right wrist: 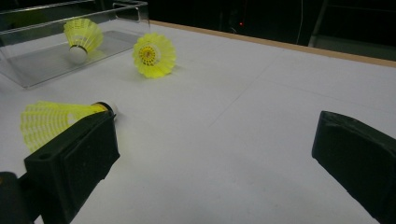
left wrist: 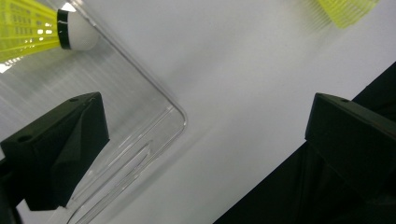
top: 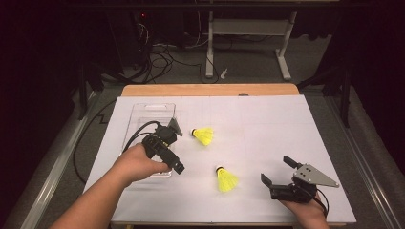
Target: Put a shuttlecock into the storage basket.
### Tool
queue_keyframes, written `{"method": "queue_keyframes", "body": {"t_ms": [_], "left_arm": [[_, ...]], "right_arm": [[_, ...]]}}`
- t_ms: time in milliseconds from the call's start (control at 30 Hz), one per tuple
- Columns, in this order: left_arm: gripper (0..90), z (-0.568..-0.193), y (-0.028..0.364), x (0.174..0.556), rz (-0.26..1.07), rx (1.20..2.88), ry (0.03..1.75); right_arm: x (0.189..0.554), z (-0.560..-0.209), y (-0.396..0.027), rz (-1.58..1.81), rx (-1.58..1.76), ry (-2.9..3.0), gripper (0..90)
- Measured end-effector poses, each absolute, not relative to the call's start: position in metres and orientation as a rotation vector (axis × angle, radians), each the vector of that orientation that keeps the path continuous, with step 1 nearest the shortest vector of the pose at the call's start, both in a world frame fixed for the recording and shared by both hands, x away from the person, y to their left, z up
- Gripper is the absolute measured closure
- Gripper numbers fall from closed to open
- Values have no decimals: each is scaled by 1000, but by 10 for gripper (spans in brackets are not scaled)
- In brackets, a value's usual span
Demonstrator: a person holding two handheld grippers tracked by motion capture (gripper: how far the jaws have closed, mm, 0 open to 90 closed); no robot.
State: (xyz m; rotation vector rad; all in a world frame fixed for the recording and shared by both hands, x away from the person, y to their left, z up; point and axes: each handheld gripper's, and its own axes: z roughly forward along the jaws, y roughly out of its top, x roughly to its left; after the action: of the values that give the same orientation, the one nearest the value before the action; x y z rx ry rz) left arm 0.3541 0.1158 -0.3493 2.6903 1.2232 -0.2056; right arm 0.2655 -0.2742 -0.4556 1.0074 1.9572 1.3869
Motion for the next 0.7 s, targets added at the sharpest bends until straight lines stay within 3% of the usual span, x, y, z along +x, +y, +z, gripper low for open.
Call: {"method": "queue_keyframes", "body": {"t_ms": [700], "left_arm": [[8,-348,110,355,-207,2689,1210]], "right_arm": [[251,-448,-248,1462,988,1982,14]]}}
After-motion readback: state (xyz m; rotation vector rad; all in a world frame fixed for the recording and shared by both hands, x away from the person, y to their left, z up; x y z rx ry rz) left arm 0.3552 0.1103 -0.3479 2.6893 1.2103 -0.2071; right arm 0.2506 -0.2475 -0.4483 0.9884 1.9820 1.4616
